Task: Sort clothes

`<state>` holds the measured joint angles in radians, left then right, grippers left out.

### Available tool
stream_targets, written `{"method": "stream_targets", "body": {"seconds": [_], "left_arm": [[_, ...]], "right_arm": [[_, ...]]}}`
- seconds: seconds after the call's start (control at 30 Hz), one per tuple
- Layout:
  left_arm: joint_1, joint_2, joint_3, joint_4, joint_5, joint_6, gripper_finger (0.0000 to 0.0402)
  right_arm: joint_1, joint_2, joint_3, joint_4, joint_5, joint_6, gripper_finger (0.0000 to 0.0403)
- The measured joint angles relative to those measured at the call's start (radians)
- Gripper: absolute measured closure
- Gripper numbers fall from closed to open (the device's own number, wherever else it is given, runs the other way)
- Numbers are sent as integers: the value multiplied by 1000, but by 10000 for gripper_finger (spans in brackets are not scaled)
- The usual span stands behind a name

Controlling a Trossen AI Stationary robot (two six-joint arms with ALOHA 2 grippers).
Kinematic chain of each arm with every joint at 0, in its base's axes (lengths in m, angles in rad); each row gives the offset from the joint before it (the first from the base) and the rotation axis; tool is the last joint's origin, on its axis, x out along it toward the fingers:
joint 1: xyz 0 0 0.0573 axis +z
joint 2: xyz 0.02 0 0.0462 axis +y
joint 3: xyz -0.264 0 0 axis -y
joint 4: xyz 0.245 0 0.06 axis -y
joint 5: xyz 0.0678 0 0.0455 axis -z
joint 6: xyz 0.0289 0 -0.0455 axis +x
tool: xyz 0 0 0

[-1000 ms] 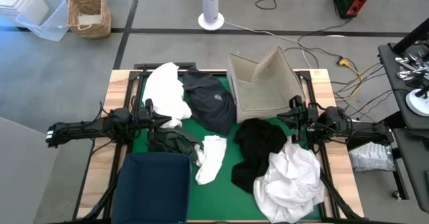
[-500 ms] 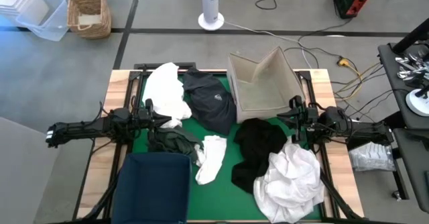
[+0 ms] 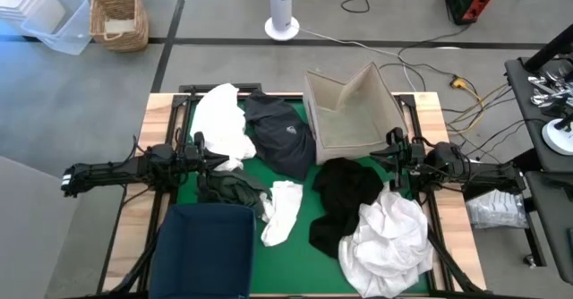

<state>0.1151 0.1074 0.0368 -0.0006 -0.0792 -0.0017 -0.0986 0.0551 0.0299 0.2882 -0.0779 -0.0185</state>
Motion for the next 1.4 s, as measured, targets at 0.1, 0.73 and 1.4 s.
{"method": "stream_targets", "body": {"seconds": [0.1, 0.73, 1.4], "left_arm": [[0, 0, 0, 0, 0, 0, 401], [0, 0, 0, 14, -34, 14, 401], [0, 0, 0, 119, -68, -366, 401]], "right_arm": [[0, 0, 0, 0, 0, 0, 369], [0, 0, 0, 0, 0, 0, 369], [0, -2, 2, 24, -2, 150, 369]]}}
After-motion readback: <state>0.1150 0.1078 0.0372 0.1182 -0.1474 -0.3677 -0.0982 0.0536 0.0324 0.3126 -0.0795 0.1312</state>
